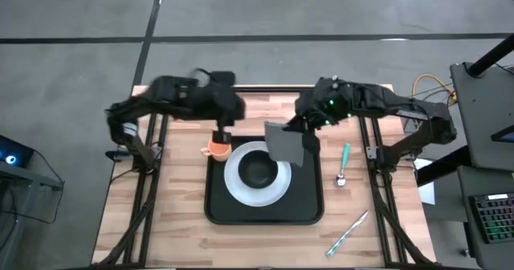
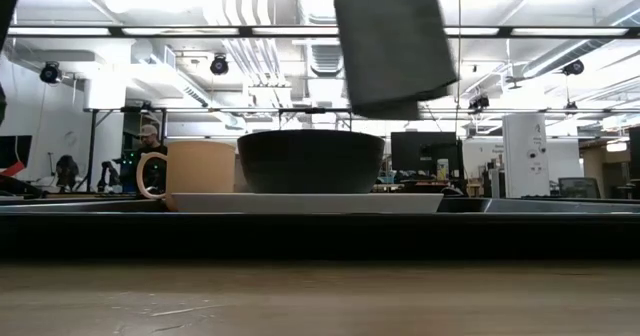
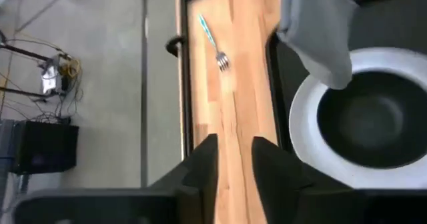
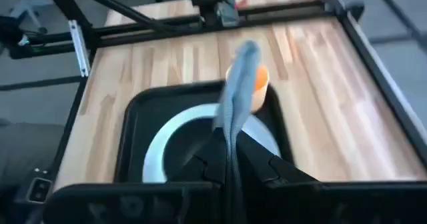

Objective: Set up tray
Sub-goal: Put the gray napkin to the right of the white plate on the black serving tray

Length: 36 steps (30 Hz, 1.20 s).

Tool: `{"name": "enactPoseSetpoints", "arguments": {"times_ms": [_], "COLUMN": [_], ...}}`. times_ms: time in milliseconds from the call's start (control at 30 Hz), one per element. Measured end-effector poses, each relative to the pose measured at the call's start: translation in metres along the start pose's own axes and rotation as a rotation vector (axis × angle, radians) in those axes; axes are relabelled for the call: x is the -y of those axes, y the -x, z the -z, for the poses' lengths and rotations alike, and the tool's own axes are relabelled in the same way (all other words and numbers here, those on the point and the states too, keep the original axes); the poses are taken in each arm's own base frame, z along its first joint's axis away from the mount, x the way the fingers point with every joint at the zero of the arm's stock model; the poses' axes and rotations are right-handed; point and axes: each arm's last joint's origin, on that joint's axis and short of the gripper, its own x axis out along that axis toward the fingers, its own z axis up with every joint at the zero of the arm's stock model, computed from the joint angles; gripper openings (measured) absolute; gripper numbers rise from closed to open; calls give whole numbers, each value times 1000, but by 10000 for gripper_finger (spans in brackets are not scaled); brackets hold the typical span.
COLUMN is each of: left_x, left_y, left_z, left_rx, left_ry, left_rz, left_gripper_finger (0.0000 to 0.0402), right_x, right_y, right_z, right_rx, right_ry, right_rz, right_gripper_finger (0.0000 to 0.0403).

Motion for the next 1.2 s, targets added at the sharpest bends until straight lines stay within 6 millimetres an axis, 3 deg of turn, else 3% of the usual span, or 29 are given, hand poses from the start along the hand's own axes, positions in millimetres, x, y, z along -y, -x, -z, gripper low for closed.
{"name": "enactPoseSetpoints", "arguments": {"times_ms": [133, 267, 400, 500, 633, 867, 1200], "left_x": [-12, -20, -22, -22, -22, -20, -15], "left_y": [37, 66, 85, 90, 92, 87, 75], "left_z": [15, 30, 41, 47, 48, 46, 43], "left_rx": [85, 151, 186, 178, 176, 153, 102], "left_ry": [73, 148, 214, 208, 223, 213, 189], "left_rz": [-26, -40, -32, -26, -22, -16, -2], "left_gripper_finger": [118, 132, 134, 134, 134, 134, 134], "right_x": [-28, -63, -97, -110, -103, -65, -2], "right_y": [-3, -7, -18, -29, -44, -60, -52], "right_z": [14, 36, 65, 82, 106, 142, 184], "right_rx": [-44, -119, -172, -218, -283, -255, -163], "right_ry": [-99, -183, -296, -417, -522, -571, -583], "right_rz": [-32, -35, -41, -128, -156, -178, -43], "right_gripper_finger": [8, 8, 8, 8, 8, 8, 8]}}
